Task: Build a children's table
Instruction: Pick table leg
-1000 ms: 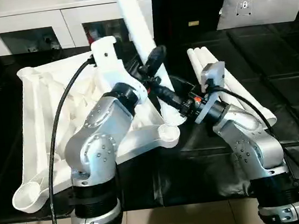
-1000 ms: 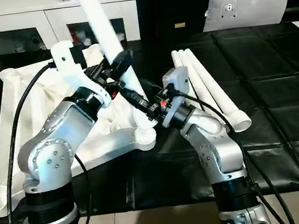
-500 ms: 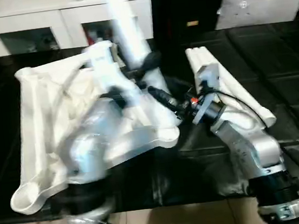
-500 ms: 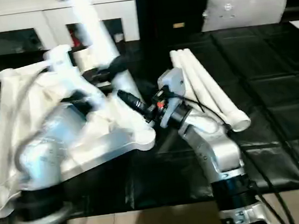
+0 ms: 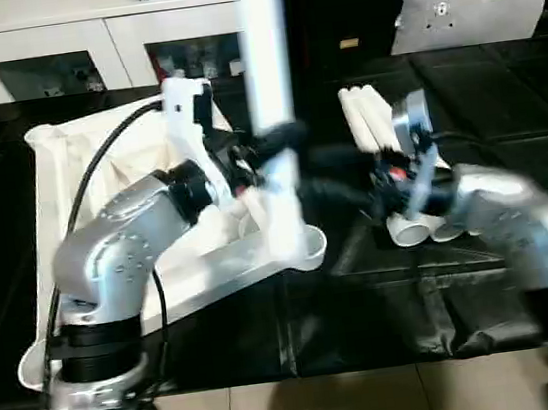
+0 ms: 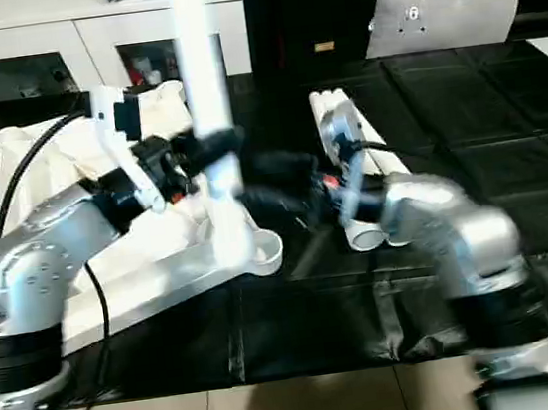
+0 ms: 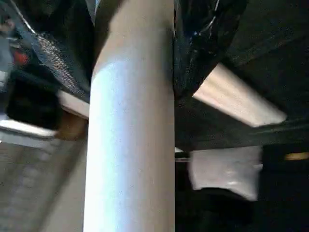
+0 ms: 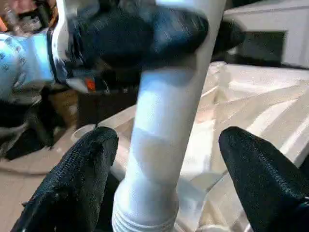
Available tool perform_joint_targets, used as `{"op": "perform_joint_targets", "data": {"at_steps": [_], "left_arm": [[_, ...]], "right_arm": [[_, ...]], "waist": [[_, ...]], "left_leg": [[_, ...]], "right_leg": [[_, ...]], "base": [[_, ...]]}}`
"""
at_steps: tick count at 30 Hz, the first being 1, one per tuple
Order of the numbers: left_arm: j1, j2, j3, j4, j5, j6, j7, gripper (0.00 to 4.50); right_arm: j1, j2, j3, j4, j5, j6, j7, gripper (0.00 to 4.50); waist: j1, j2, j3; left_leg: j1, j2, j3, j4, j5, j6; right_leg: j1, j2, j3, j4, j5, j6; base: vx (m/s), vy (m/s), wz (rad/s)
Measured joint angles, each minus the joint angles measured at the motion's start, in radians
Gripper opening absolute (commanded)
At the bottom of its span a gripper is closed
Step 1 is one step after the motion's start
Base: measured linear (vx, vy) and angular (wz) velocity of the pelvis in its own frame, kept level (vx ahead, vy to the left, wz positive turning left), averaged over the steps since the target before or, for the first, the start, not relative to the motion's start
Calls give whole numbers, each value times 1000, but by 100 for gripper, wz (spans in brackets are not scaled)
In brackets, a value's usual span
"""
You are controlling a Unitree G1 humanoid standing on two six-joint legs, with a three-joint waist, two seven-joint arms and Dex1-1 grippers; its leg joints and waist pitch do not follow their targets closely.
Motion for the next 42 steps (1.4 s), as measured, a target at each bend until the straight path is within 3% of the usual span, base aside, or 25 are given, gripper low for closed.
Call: {"op": "perform_joint_targets", "data": {"at_steps": [9,29,42], "left_arm": [[-6,6,-30,-41,-67,-1,-111,186],[-13,29,-87,-41,-50,-36,-161,186],[-13,30,-95,-41,-50,-38,-166,186]], "right_arm": [[-1,-21,40,1,11,28,82,371],[-6,-11,79,9,36,74,128,196],[-6,-12,83,12,35,74,140,191]], "waist": [[-1,-2,1],[-2,-2,1],[-1,-2,1]], "left_leg": [[0,0,1,2,1,2],[1,0,2,4,1,2],[1,0,2,4,1,2]], "right_leg": [[0,0,1,3,0,0],[0,-1,1,4,1,-1],[0,-1,1,5,1,-1]], "base": [[0,0,0],[0,0,0],[0,0,0]]}}
